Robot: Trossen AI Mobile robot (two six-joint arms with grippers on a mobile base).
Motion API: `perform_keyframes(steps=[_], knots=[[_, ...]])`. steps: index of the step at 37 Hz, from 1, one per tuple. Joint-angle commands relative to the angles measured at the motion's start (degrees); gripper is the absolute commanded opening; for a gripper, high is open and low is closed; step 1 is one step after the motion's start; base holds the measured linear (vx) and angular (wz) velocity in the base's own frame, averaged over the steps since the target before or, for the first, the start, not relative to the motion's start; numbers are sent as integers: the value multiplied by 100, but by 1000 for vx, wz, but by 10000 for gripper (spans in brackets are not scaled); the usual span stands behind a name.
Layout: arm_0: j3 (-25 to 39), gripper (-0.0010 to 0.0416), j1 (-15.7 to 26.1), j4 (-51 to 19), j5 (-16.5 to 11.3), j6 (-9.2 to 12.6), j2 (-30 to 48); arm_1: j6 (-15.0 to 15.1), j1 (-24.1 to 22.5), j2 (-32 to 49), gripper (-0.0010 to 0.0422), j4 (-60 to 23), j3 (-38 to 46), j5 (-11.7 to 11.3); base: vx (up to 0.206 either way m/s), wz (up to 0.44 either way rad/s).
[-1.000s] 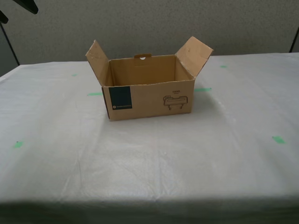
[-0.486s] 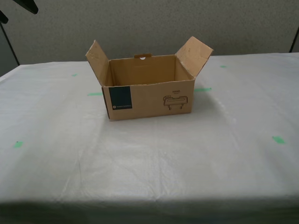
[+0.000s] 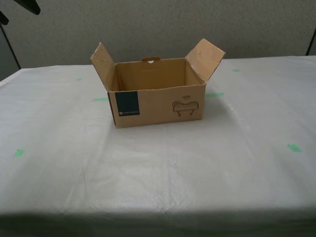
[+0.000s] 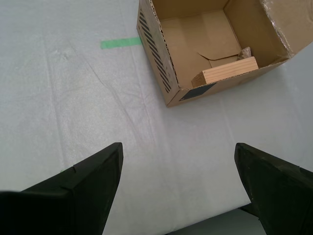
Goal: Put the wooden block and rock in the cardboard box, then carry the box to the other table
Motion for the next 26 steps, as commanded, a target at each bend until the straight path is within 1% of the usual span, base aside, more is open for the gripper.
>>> perform_keyframes(steps=[1,26], knots=[[4,399,0,-2,31,26,0,9,0,2,309,-2,4,-11,0,0],[4,398,0,-2,31,26,0,9,0,2,309,-2,4,-9,0,0]])
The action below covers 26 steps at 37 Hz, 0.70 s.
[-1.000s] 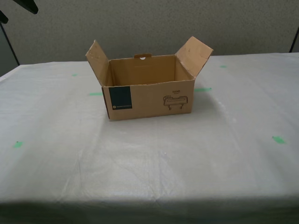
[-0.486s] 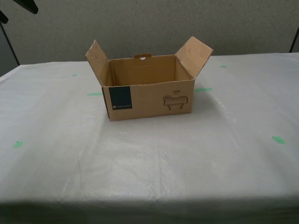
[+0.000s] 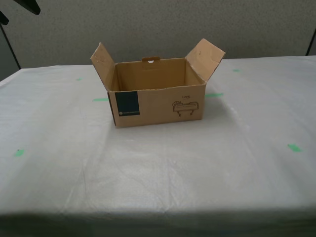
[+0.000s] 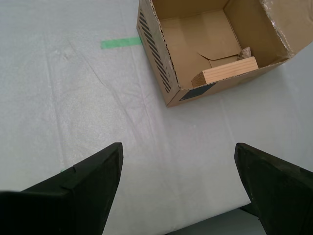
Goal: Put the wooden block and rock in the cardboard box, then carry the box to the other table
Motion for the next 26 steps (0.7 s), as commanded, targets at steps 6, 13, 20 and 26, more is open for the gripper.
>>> perform_keyframes(steps=[6,13,20,26], knots=[[4,399,0,-2,31,24,0,7,0,2,309,0,4,-11,0,0],[4,399,0,-2,31,24,0,9,0,2,309,0,4,-11,0,0],[4,398,0,-2,31,24,0,7,0,2,309,2,4,-11,0,0],[4,399,0,-2,31,24,0,9,0,2,309,0,4,-9,0,0]])
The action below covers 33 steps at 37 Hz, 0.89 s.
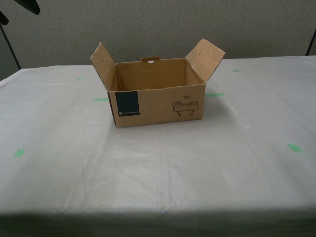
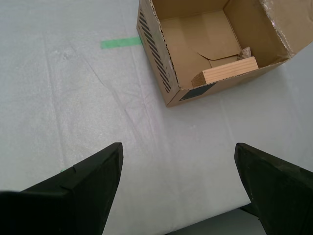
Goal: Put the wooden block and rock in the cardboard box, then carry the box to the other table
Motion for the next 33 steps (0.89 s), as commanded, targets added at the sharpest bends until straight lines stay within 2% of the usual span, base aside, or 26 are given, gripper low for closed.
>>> perform_keyframes(steps=[1,33], knots=[[4,399,0,-2,31,24,0,7,0,2,309,-2,4,-11,0,0],[4,398,0,-2,31,24,0,7,0,2,309,-2,4,-11,0,0]])
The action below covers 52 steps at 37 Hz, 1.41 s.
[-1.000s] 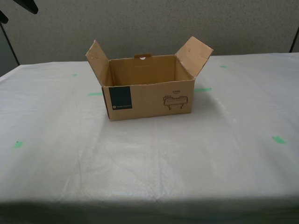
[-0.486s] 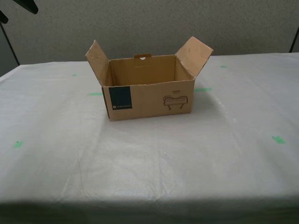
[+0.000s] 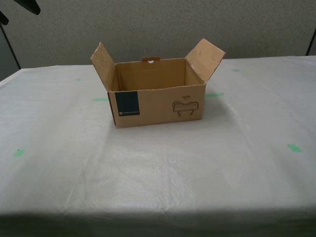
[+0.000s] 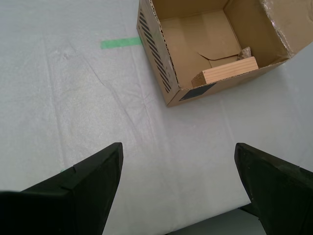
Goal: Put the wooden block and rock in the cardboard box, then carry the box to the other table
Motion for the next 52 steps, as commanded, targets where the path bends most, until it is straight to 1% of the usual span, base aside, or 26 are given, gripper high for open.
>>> perform_keyframes(steps=[1,52], knots=[[4,399,0,-2,31,24,0,7,0,2,309,2,4,-11,0,0],[4,399,0,-2,31,24,0,9,0,2,309,0,4,-11,0,0]])
